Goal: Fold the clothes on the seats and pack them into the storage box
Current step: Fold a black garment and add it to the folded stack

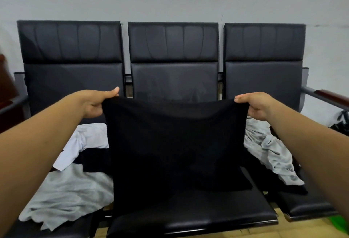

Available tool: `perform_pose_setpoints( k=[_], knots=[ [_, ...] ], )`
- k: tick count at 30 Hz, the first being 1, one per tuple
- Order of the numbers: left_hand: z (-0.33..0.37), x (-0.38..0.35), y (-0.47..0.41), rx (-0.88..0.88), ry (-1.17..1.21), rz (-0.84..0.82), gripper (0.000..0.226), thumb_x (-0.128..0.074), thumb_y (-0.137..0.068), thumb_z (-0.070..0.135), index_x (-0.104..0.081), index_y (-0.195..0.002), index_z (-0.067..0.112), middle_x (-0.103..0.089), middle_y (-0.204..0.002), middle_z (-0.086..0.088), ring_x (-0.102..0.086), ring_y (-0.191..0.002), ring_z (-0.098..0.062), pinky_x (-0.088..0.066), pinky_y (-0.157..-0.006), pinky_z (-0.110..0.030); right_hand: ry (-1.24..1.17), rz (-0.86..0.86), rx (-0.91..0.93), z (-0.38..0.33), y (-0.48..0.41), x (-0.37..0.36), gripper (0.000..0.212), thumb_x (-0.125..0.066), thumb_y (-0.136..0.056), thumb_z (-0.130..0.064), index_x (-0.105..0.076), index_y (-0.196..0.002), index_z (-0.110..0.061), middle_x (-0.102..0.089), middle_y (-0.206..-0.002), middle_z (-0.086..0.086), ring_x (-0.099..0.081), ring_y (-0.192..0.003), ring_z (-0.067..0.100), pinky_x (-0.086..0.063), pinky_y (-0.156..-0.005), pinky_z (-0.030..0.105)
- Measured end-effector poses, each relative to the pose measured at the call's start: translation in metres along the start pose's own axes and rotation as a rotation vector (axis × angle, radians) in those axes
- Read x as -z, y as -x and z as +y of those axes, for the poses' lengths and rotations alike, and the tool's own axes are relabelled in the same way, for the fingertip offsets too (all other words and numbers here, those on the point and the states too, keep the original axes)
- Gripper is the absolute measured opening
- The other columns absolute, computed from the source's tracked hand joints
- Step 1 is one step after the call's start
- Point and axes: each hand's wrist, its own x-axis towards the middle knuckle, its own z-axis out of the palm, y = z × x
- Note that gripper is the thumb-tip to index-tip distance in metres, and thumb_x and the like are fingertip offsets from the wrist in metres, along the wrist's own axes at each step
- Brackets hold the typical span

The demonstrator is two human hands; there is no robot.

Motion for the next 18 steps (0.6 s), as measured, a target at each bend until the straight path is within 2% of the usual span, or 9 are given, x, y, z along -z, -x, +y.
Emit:
perform_pose_setpoints(
  k=[1, 3, 4, 7, 8, 10, 12, 16, 18],
  knots=[
    [-0.001, -0.002, -0.001, -0.043, -0.030, -0.027, 0.028, -0.059, -0.097, 0.020, -0.073, -0.074, 0.010, -0.073, -0.083, -0.004, -0.069, -0.079, -0.013, -0.049, -0.084, -0.027, 0.058, -0.028, -0.008, 0.001, -0.001, 0.002, 0.020, -0.054, -0.094, 0.012, -0.066, -0.095, -0.004, -0.066, -0.098, 0.015, -0.066, -0.088, 0.024, -0.056, -0.079, 0.032],
    [-0.004, -0.003, -0.003, -0.122, -0.224, 0.003, 0.016, -0.063, -0.091, -0.001, -0.074, -0.087, 0.009, -0.073, -0.096, -0.011, -0.068, -0.095, -0.019, -0.047, -0.093, -0.030, 0.209, -0.030, 0.009, 0.003, -0.004, 0.005, 0.029, -0.051, -0.090, 0.020, -0.067, -0.092, -0.004, -0.065, -0.100, 0.019, -0.066, -0.086, 0.026, -0.059, -0.069, 0.029],
    [-0.005, -0.002, -0.006, -0.163, -0.347, 0.055, 0.022, -0.065, -0.086, -0.010, -0.072, -0.091, 0.010, -0.071, -0.097, -0.012, -0.065, -0.099, -0.022, -0.046, -0.097, -0.032, 0.284, -0.008, 0.032, 0.004, -0.006, 0.006, 0.030, -0.051, -0.089, 0.022, -0.067, -0.090, -0.003, -0.065, -0.099, 0.020, -0.067, -0.082, 0.025, -0.059, -0.060, 0.026],
    [0.000, -0.004, -0.017, -0.331, -0.684, 0.255, 0.026, -0.072, -0.081, -0.009, -0.074, -0.092, 0.014, -0.070, -0.088, -0.009, -0.063, -0.094, -0.025, -0.047, -0.089, -0.033, 0.503, 0.086, 0.141, 0.001, -0.011, 0.005, 0.020, -0.057, -0.089, 0.020, -0.065, -0.091, 0.001, -0.061, -0.083, 0.017, -0.064, -0.058, 0.018, -0.048, -0.041, 0.016],
    [0.006, -0.006, -0.020, -0.387, -0.756, 0.314, 0.023, -0.074, -0.082, -0.004, -0.076, -0.096, 0.014, -0.071, -0.090, -0.009, -0.063, -0.093, -0.024, -0.047, -0.088, -0.032, 0.567, 0.121, 0.195, -0.003, -0.016, 0.005, 0.018, -0.062, -0.088, 0.016, -0.066, -0.093, -0.001, -0.060, -0.079, 0.014, -0.063, -0.060, 0.019, -0.049, -0.044, 0.016],
    [0.019, -0.009, -0.024, -0.478, -0.834, 0.442, 0.021, -0.074, -0.085, 0.005, -0.077, -0.104, 0.014, -0.073, -0.098, -0.011, -0.064, -0.097, -0.026, -0.047, -0.088, -0.032, 0.696, 0.201, 0.316, -0.013, -0.030, 0.008, 0.014, -0.072, -0.086, 0.005, -0.070, -0.092, -0.008, -0.063, -0.079, 0.008, -0.066, -0.080, 0.028, -0.057, -0.067, 0.028],
    [0.035, -0.012, -0.023, -0.568, -0.824, 0.544, 0.019, -0.072, -0.088, 0.010, -0.077, -0.106, 0.013, -0.073, -0.104, -0.014, -0.064, -0.101, -0.028, -0.045, -0.088, -0.031, 0.715, 0.278, 0.401, -0.029, -0.040, 0.012, 0.011, -0.077, -0.084, -0.005, -0.073, -0.091, -0.013, -0.067, -0.084, 0.007, -0.066, -0.091, 0.028, -0.055, -0.085, 0.037],
    [0.071, -0.015, -0.009, -0.717, -0.664, 0.660, 0.024, -0.069, -0.092, 0.017, -0.073, -0.114, 0.006, -0.070, -0.114, -0.015, -0.062, -0.110, -0.028, -0.040, -0.088, -0.027, 0.684, 0.426, 0.600, -0.073, -0.046, 0.023, 0.017, -0.079, -0.084, -0.016, -0.077, -0.100, -0.011, -0.068, -0.093, 0.006, -0.062, -0.092, 0.018, -0.046, -0.083, 0.029],
    [0.080, -0.012, 0.000, -0.750, -0.591, 0.659, 0.027, -0.069, -0.093, 0.021, -0.072, -0.114, 0.005, -0.070, -0.110, -0.014, -0.062, -0.103, -0.025, -0.041, -0.087, -0.026, 0.575, 0.449, 0.635, -0.086, -0.041, 0.028, 0.017, -0.078, -0.085, -0.019, -0.076, -0.101, -0.012, -0.068, -0.092, 0.005, -0.063, -0.088, 0.018, -0.050, -0.081, 0.030]
  ],
)
